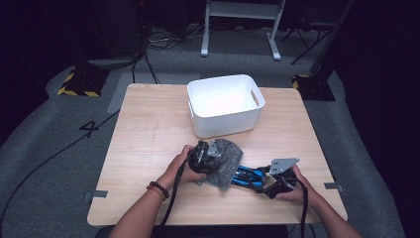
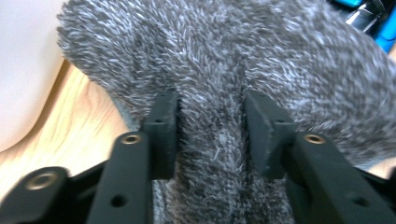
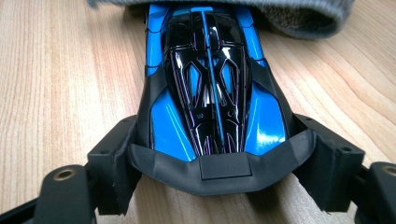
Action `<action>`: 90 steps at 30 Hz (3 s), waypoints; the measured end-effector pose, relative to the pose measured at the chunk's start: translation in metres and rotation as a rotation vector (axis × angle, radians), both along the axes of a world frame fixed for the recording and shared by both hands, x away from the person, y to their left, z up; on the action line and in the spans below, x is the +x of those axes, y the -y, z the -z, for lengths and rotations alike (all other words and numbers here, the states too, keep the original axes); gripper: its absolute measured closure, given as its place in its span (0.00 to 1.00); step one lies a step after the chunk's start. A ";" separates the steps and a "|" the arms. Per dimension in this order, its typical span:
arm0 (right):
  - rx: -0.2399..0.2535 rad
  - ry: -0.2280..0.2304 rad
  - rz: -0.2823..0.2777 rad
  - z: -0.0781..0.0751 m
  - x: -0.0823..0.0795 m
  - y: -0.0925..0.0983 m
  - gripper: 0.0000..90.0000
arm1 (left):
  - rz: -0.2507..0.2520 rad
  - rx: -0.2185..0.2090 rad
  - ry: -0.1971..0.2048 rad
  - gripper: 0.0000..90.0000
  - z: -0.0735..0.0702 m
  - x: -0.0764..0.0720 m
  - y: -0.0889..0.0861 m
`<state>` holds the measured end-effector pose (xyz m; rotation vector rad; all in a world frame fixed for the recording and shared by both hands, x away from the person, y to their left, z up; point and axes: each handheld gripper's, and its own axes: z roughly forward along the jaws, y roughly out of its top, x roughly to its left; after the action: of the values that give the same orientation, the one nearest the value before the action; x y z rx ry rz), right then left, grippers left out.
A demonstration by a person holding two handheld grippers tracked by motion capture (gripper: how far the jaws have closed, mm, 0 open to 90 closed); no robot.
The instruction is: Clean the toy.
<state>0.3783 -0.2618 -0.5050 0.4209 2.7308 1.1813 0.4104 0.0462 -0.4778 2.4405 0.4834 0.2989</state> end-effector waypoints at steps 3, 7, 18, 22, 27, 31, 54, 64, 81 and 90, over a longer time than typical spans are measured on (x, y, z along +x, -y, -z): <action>-0.010 -0.002 0.002 -0.001 0.000 -0.001 0.26 | 0.017 -0.031 0.013 0.84 -0.003 0.000 -0.001; -0.012 -0.003 0.006 -0.001 0.000 -0.001 0.26 | 0.088 -0.158 0.029 0.89 -0.018 -0.010 0.001; -0.006 0.000 0.006 0.000 0.000 0.000 0.26 | 0.289 -0.243 -0.003 0.88 -0.027 -0.029 0.059; 0.004 -0.002 0.007 0.000 -0.001 0.000 0.26 | 0.270 -0.202 -0.018 0.89 -0.016 -0.023 0.065; 0.003 -0.002 0.008 0.000 -0.001 0.000 0.26 | 0.224 -0.171 -0.023 0.90 -0.013 -0.017 0.055; -0.002 -0.001 0.009 0.000 -0.001 0.000 0.26 | 0.154 -0.159 -0.050 0.90 -0.009 -0.008 0.038; -0.006 -0.002 0.012 -0.001 -0.001 -0.001 0.26 | 0.283 -0.185 -0.053 0.90 -0.024 -0.044 0.045; 0.000 0.002 0.017 0.000 -0.002 0.000 0.26 | 0.330 -0.164 -0.088 0.90 -0.014 -0.032 0.091; 0.001 -0.001 0.014 0.000 -0.001 0.000 0.27 | 0.182 -0.101 -0.075 0.90 -0.011 -0.020 0.018; 0.003 -0.002 0.014 0.000 -0.001 0.001 0.27 | 0.043 -0.096 -0.065 0.90 0.003 -0.003 -0.012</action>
<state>0.3768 -0.2624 -0.5052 0.4411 2.7234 1.1820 0.4077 0.0580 -0.4804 2.3699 0.4616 0.1749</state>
